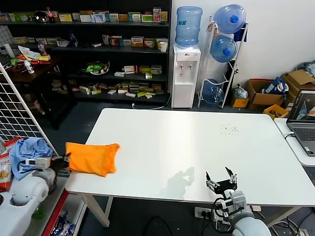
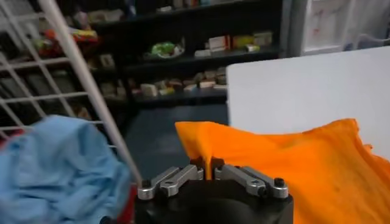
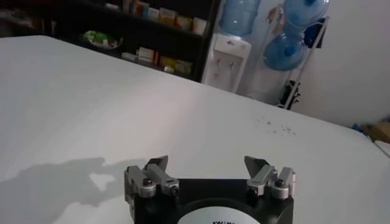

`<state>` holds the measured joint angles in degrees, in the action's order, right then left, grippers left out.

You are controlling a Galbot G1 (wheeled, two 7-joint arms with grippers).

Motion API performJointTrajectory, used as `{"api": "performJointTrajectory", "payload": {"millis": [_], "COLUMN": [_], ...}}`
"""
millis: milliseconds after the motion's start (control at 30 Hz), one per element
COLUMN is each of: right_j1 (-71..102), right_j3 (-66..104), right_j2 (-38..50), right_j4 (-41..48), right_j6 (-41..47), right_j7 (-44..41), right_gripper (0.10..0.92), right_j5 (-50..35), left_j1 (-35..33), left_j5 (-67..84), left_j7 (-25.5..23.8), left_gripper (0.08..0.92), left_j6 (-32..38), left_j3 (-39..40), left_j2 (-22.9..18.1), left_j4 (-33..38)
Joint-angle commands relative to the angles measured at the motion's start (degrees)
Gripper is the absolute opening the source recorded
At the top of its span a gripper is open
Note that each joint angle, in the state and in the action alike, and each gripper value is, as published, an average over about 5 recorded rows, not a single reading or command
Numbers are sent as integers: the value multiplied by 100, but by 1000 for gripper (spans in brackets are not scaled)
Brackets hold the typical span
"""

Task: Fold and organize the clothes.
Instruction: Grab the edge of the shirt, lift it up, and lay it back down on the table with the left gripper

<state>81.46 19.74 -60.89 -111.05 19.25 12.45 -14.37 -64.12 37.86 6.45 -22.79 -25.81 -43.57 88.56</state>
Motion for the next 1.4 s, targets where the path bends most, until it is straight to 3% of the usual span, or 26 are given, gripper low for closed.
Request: {"api": "performJointTrajectory", "payload": {"millis": [33, 267, 500, 1067, 1267, 1400], "right_j1": [-156, -149, -86, 241, 277, 296], "right_j3": [-154, -159, -138, 65, 143, 187], "right_j2": [-21, -59, -128, -253, -245, -228], "right_j4": [67, 112, 126, 82, 58, 85], "right_j6": [-16, -48, -69, -108, -109, -129], "right_j7": [4, 3, 1, 10, 22, 23], "right_gripper": [823, 823, 823, 823, 823, 823], "right_j5": [-26, -16, 43, 332, 407, 414], "left_j1": [134, 238, 292, -171, -148, -8], "left_j5": [-2436, -2844, -2503, -1796, -1933, -2166], "left_j7": [22, 149, 215, 721, 823, 855], "left_gripper": [148, 148, 148, 148, 148, 148], "left_j6": [837, 1045, 782, 207, 205, 285], "left_j3": [-690, -628, -220, 1167, 1615, 1906], "left_j2": [553, 664, 444, -1167, -1690, -2305], "left_j4": [-801, -586, -96, 1876, 1979, 1677]}}
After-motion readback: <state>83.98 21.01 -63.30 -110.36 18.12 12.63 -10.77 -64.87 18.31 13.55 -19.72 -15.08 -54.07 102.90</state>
